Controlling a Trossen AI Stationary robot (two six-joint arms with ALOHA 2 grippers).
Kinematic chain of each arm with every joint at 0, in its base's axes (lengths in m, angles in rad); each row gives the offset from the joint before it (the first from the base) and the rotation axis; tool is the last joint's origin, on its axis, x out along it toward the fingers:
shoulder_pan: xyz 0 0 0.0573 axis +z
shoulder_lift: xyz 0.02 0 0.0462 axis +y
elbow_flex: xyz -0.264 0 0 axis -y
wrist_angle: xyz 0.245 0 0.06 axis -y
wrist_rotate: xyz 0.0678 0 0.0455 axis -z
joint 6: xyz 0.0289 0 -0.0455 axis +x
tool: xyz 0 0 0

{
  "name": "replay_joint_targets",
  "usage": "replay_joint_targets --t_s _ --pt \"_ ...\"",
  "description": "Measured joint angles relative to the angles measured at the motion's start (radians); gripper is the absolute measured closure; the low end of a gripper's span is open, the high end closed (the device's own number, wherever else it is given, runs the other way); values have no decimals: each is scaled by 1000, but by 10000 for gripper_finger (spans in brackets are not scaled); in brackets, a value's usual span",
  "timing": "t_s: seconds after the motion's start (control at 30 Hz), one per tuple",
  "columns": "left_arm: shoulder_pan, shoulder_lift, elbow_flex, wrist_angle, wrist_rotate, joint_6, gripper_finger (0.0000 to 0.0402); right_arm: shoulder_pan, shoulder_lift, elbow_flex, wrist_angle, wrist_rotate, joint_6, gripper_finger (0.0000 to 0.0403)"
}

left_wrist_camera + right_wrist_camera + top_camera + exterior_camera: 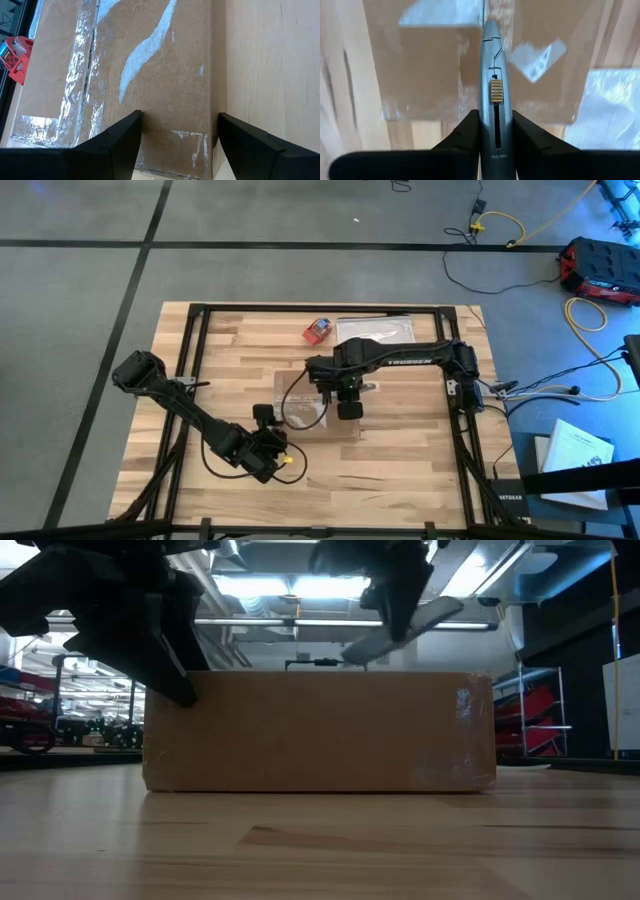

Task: Unpack boxes
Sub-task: Open the box using the silver cutter

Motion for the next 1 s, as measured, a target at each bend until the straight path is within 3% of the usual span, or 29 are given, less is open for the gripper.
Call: replay_joint_targets --t_s 0.27,0.5,0.67,1.0 --pt "0 0 0 1 0 -1 166 9 -71 -44 84 22 -25 340" --pt "1 0 0 -1 0 0 167 9 -353 -462 386 22 66 340" --pt "11 0 0 1 2 -1 167 9 -485 -588 382 20 127 340" --pt "23 0 0 3 3 0 166 9 -425 -594 268 24 132 340"
